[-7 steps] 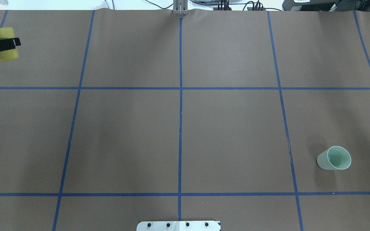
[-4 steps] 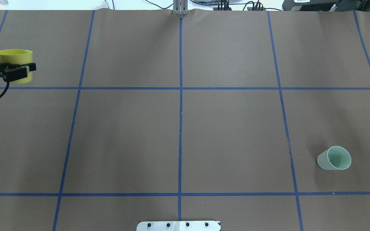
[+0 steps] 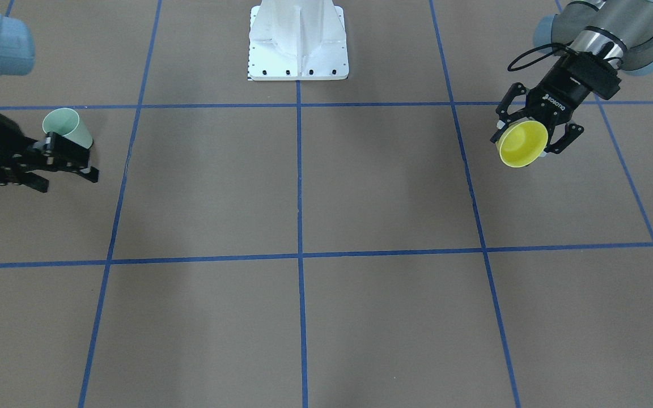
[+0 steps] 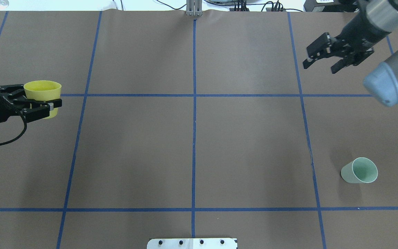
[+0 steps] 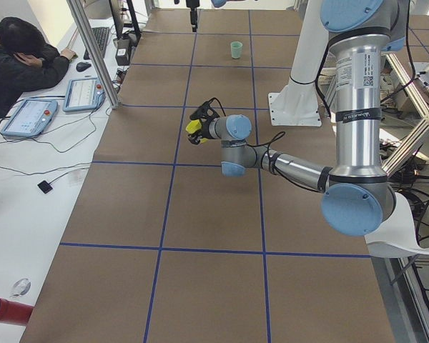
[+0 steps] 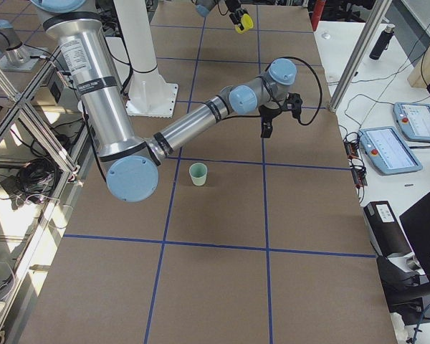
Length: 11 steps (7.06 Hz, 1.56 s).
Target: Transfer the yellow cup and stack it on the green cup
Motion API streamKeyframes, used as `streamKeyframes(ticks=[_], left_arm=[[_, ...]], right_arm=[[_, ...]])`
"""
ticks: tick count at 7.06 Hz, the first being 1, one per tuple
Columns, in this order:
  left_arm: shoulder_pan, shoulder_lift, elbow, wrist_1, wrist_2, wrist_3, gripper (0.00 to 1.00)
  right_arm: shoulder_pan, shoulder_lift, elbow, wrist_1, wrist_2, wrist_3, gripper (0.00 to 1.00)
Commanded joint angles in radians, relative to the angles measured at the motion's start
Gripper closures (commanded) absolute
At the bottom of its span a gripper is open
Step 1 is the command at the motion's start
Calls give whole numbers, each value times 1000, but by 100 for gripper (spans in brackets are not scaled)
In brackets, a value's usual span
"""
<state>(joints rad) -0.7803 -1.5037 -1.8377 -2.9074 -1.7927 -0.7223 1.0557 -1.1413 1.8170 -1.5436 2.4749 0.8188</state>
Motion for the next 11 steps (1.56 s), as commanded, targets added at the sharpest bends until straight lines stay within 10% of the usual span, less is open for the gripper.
streamKeyframes(ticks=[1,6,11], left_arm=[[102,-47,11,4,12,7,100],[470,-219,26,143,367,35,100],[490,-331,44,192,372,32,100]], right_arm=[[-190,47,-18,256,-118,310,1],[-382,221,-114,301,-274,457,2],[-428,339,-197,293,-173,458,3]])
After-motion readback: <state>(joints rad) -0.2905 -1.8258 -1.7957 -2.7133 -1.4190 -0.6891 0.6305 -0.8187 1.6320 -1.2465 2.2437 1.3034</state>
